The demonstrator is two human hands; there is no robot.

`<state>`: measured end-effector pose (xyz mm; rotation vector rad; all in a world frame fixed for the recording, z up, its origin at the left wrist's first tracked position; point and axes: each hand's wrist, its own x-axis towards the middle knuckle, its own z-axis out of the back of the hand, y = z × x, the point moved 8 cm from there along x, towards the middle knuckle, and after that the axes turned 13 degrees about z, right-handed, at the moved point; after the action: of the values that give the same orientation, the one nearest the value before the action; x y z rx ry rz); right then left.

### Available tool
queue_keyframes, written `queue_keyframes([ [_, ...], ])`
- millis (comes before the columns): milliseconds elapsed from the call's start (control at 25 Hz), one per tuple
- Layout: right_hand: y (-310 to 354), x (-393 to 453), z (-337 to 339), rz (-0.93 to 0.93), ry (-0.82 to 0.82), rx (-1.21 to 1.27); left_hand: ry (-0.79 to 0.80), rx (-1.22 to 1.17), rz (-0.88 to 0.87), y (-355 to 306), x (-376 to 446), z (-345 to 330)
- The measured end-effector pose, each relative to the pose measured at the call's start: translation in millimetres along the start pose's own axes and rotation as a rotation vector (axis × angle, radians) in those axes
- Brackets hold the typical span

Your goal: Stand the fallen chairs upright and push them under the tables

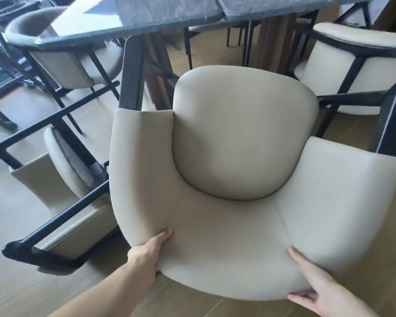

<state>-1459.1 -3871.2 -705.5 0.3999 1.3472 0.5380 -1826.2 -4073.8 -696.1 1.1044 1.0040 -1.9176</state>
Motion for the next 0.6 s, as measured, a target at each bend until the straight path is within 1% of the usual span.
queue_keyframes([
  [120,36,0,10,0.032,0.014,-0.101,-0.004,-0.017,0.049,-5,-28,-15],
  [280,86,-2,17,0.12,0.032,-0.192,0.006,0.008,0.063,-17,-59,-30],
  [440,129,0,13,0.165,0.056,-0.28,0.012,0.016,0.047,-32,-87,-39],
  [520,153,1,9,0.19,0.036,-0.314,0.025,0.019,0.022,-42,-96,-47],
  [560,166,1,7,0.215,0.009,-0.342,0.03,0.02,0.007,-46,-99,-52],
  [600,181,0,7,0.275,-0.051,-0.404,0.038,0.025,-0.011,-49,-105,-56],
])
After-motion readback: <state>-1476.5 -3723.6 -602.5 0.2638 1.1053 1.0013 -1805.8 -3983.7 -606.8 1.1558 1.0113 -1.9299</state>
